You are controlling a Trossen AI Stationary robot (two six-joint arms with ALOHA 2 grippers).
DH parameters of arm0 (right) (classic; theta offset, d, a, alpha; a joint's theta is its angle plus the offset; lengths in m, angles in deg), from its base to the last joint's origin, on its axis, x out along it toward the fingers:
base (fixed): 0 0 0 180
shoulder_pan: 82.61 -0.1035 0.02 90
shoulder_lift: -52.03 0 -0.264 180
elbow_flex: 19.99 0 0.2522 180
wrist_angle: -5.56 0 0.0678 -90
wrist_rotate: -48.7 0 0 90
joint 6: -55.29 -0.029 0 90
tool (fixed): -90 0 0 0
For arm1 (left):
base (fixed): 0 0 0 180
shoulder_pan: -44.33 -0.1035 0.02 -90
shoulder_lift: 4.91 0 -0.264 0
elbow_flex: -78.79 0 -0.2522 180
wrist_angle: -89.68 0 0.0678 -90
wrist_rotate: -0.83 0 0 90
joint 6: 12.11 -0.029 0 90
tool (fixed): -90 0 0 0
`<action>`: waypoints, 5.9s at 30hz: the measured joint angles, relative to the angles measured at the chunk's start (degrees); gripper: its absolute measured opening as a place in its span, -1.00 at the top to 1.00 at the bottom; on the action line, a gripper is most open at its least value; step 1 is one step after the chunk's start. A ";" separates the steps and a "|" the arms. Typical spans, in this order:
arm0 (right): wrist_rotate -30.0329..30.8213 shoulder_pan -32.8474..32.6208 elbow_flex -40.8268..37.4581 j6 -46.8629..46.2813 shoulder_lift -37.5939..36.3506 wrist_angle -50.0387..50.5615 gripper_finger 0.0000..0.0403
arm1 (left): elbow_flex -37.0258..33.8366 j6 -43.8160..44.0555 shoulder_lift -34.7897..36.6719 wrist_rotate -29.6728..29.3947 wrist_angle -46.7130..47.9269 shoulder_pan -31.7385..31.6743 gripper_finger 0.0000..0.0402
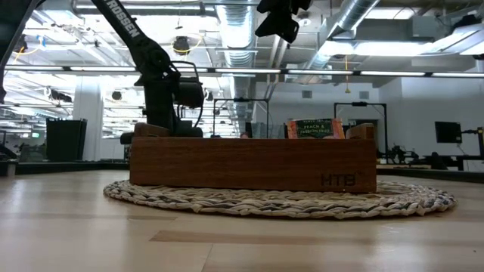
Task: Pick & Place Tea
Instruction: Put the orange tea bag into the right section of the wooden organizer
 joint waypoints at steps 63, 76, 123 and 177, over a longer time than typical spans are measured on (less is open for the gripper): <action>1.74 12.87 -0.02 -14.05 -0.66 -25.70 -0.03 | -0.09 -42.29 36.80 -32.82 -19.74 34.04 1.00; 7.63 12.02 -0.02 -13.61 0.74 -26.29 0.05 | -0.11 -50.90 34.58 -36.33 -22.63 36.38 1.00; 2.62 9.64 -0.02 -14.69 0.74 -28.14 0.99 | -0.11 -58.21 34.62 -30.86 -30.35 37.35 1.00; 1.05 7.39 0.00 -4.02 0.42 -27.17 1.00 | -0.11 -25.38 42.71 -6.23 -19.48 33.42 0.02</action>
